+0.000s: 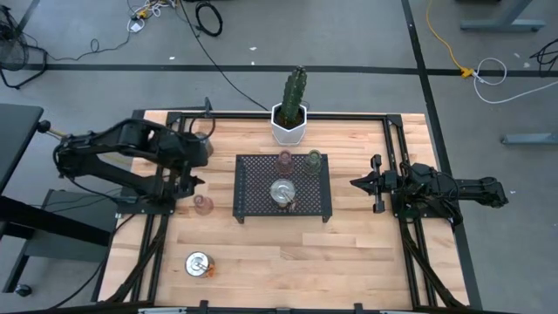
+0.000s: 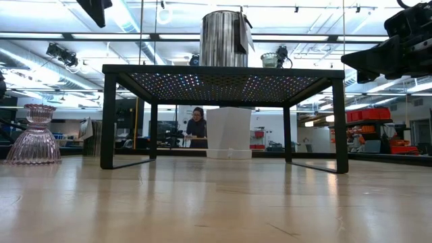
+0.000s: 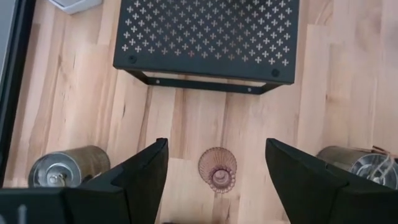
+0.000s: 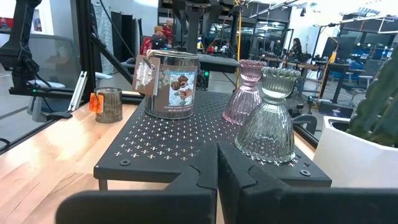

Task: Pick & Place candle stick holders
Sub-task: Put the purple glass candle holder on the shelf

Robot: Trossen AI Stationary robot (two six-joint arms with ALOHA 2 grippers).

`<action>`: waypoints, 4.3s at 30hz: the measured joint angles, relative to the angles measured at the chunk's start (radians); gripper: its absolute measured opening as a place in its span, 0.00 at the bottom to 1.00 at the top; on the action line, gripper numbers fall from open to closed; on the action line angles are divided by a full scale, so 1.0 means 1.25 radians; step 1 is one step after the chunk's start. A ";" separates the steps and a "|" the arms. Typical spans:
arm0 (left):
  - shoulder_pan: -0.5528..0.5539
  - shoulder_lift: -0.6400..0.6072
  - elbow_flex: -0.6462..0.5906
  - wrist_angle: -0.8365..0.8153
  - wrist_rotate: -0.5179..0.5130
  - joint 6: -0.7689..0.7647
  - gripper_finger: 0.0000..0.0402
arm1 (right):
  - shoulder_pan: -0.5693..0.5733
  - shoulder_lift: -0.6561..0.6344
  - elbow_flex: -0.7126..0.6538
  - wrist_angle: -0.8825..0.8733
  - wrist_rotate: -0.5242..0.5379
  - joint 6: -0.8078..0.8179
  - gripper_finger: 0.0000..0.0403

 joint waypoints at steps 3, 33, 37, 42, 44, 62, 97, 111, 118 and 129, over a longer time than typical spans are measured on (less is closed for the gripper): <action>0.000 0.001 0.000 -0.009 0.002 -0.006 0.68 | 0.000 0.000 0.000 0.000 0.000 0.000 0.00; -0.103 0.021 0.000 -0.033 0.040 -0.013 0.68 | 0.000 0.000 0.000 0.000 0.000 0.000 0.00; -0.103 0.025 0.000 -0.034 0.043 -0.013 0.72 | 0.000 0.000 0.000 0.000 0.000 0.000 0.00; -0.103 0.029 0.000 -0.034 0.043 -0.013 0.84 | 0.000 0.000 0.000 0.000 0.000 0.000 0.00; -0.103 0.032 0.000 -0.037 0.043 -0.013 0.89 | 0.000 0.000 0.000 0.000 0.000 0.000 0.00; -0.103 -0.018 -0.306 0.054 0.077 -0.096 0.96 | 0.000 0.000 0.000 0.000 0.000 0.000 0.00; -0.102 -0.021 -0.504 0.215 0.045 -0.197 0.96 | 0.000 0.000 0.000 0.000 0.000 0.000 0.00; -0.100 -0.021 -0.572 0.283 0.004 -0.223 0.96 | 0.000 0.000 0.000 0.000 0.000 0.000 0.00; -0.100 -0.021 -0.581 0.303 0.005 -0.238 0.96 | 0.000 0.000 0.000 0.000 0.000 0.000 0.00; -0.100 -0.021 -0.581 0.302 0.000 -0.238 0.91 | 0.000 0.000 0.000 0.000 0.000 0.000 0.00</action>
